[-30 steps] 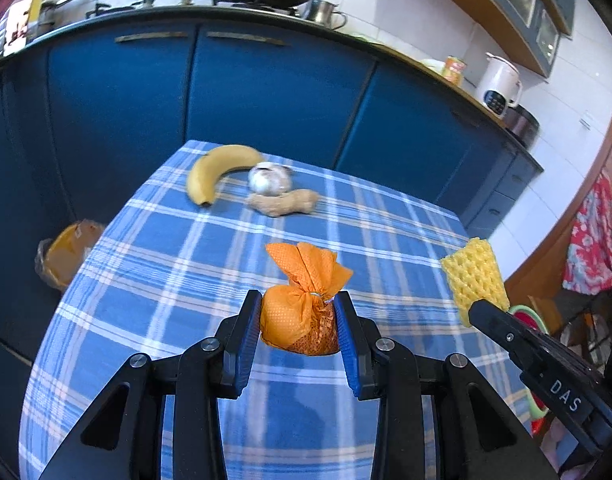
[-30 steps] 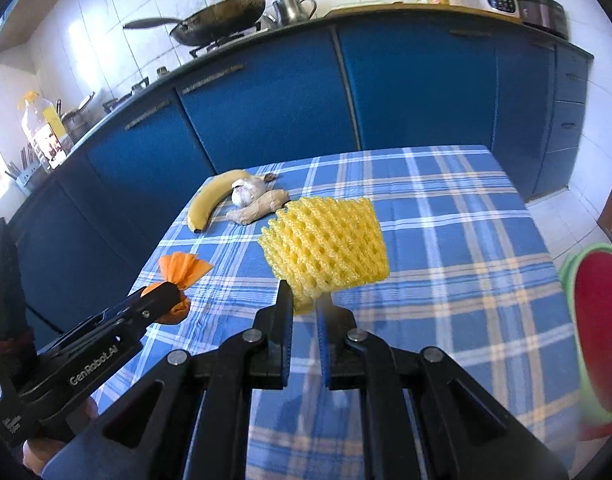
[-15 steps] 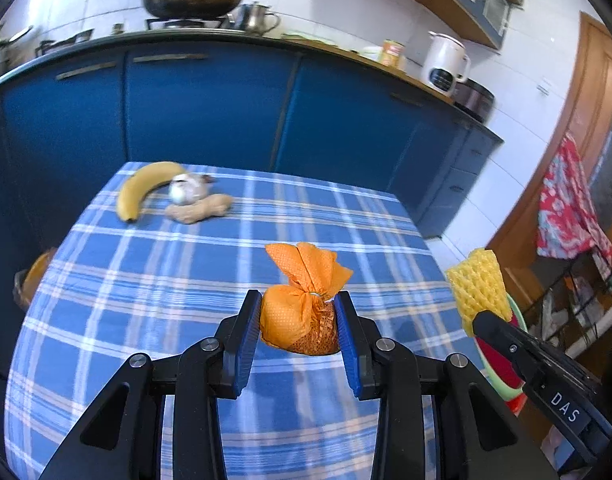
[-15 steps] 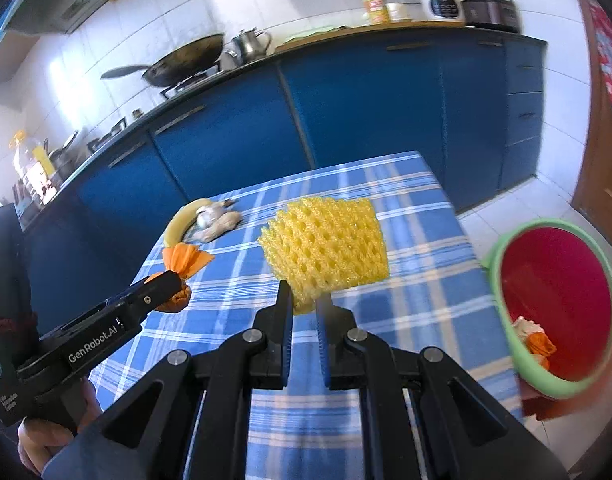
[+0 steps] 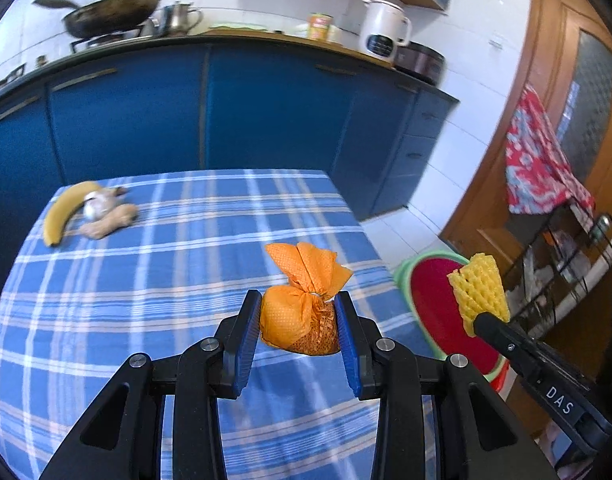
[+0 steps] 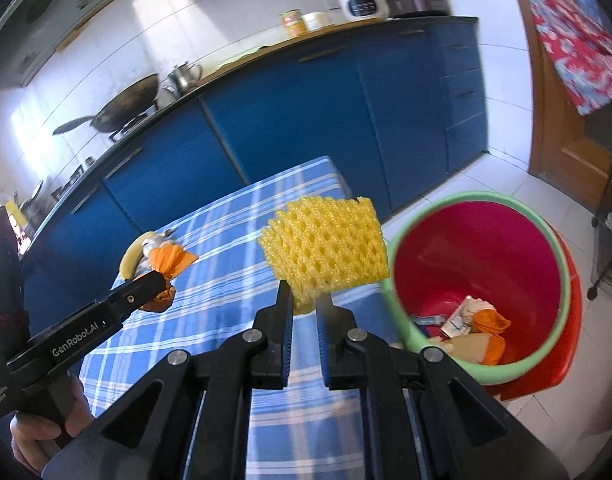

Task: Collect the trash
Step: 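Carry wrapper and foam net over the red bucket and open both tools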

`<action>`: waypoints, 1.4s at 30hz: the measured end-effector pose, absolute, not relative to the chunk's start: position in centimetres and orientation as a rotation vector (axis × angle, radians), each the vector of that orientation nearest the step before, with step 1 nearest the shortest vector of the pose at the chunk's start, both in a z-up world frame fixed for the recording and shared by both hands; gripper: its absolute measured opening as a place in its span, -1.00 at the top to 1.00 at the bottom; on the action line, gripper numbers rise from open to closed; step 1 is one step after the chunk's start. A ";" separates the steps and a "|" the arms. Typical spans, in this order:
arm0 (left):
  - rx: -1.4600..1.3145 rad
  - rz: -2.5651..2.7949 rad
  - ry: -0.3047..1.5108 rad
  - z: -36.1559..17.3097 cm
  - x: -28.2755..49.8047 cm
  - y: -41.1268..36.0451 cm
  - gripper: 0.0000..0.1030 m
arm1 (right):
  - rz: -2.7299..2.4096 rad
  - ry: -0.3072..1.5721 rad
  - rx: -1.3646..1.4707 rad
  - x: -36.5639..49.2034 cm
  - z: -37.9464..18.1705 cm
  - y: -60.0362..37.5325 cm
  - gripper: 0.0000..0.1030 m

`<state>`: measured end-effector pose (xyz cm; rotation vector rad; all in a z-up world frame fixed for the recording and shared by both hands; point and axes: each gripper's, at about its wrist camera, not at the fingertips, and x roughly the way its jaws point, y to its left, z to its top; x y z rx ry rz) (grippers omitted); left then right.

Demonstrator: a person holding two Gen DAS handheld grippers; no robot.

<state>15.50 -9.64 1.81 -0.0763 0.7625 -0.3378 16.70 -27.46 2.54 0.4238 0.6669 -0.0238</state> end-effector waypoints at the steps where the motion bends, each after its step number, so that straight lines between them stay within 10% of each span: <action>1: -0.067 -0.350 0.765 1.7 15.5 -10.4 0.27 | -0.034 0.667 0.430 16.5 2.3 -28.2 0.74; 28: 0.015 -0.634 0.845 -2.6 16.7 -25.3 0.13 | -0.218 0.745 0.553 13.8 -3.5 -38.4 0.67; 33: 0.054 -0.663 0.846 -3.2 16.5 -26.9 -0.04 | -0.238 0.742 0.576 13.3 -4.2 -39.6 0.24; 42: 0.062 -0.633 0.864 -3.8 16.8 -27.0 -0.14 | -0.271 0.749 0.612 12.3 -5.2 -41.2 0.12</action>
